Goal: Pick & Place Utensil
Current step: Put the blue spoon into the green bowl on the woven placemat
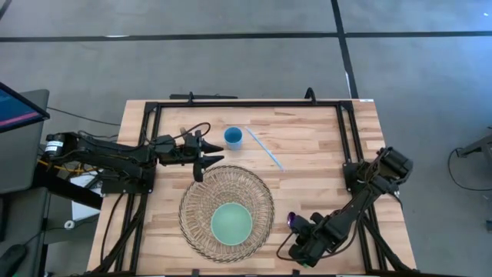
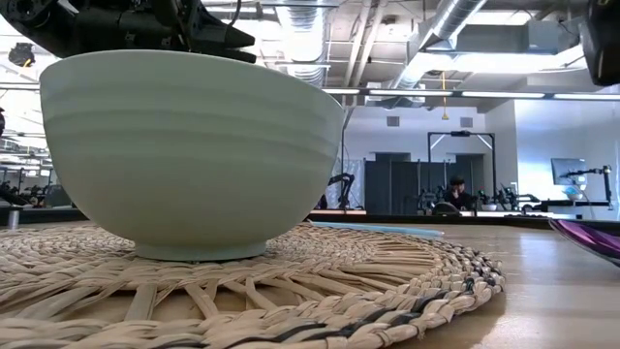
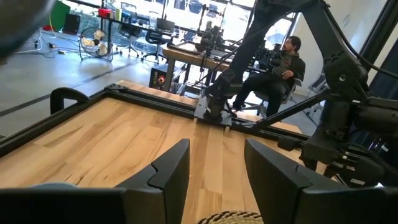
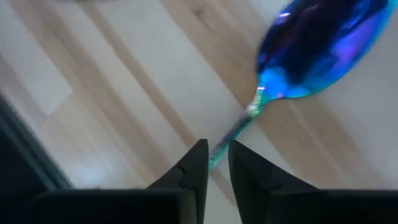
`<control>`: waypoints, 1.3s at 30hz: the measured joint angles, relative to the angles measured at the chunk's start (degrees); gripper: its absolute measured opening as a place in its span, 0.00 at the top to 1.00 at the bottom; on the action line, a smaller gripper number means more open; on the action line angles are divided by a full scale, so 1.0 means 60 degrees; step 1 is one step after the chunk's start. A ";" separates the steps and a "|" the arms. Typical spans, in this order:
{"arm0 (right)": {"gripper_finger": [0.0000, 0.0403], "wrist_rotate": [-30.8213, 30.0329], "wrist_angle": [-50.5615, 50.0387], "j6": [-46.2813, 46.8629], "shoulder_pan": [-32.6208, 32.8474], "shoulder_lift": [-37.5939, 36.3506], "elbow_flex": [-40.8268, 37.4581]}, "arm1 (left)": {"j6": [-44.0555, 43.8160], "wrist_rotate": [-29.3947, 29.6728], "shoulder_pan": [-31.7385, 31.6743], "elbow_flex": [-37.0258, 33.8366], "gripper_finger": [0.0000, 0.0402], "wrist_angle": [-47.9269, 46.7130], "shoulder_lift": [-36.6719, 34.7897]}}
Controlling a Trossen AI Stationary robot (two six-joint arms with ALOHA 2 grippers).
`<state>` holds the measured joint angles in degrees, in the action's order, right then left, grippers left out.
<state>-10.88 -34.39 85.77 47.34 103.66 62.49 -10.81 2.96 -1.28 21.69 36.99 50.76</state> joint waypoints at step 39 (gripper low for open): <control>0.93 0.1070 0.0161 -0.0367 -0.0301 0.0706 -0.0041 | 0.0000 0.0000 0.0002 0.0000 0.62 -0.0007 -0.0002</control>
<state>-4.46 -33.42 83.56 45.54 107.89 62.24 -10.81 2.96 -1.27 21.69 36.95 50.75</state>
